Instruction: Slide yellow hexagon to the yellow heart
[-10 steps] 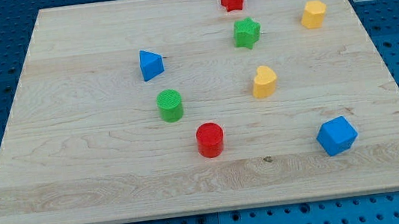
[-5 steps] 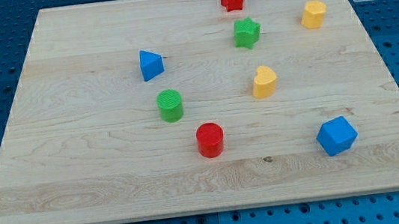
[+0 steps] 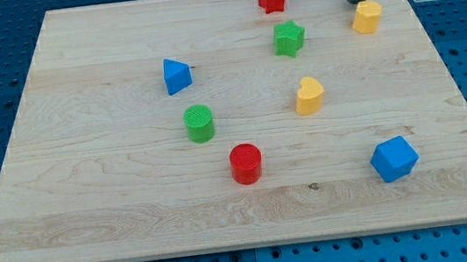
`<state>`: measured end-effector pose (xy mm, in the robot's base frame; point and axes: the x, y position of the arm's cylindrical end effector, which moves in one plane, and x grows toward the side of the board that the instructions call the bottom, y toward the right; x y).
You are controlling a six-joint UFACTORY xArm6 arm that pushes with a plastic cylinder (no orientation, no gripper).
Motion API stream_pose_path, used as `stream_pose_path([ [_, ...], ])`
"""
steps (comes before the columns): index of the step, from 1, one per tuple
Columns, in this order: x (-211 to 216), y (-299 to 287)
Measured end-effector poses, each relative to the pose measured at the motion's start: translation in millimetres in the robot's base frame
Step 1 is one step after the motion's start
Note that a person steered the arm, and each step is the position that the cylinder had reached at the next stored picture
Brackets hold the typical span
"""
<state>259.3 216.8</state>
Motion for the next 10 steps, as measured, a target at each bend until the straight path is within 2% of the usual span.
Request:
stream_pose_path([
  [3,46.0,3.1],
  [5,107.7,15.2],
  [6,123.1,15.8],
  [8,133.0,72.5],
  [9,175.8,65.0],
  [10,175.9,64.3],
])
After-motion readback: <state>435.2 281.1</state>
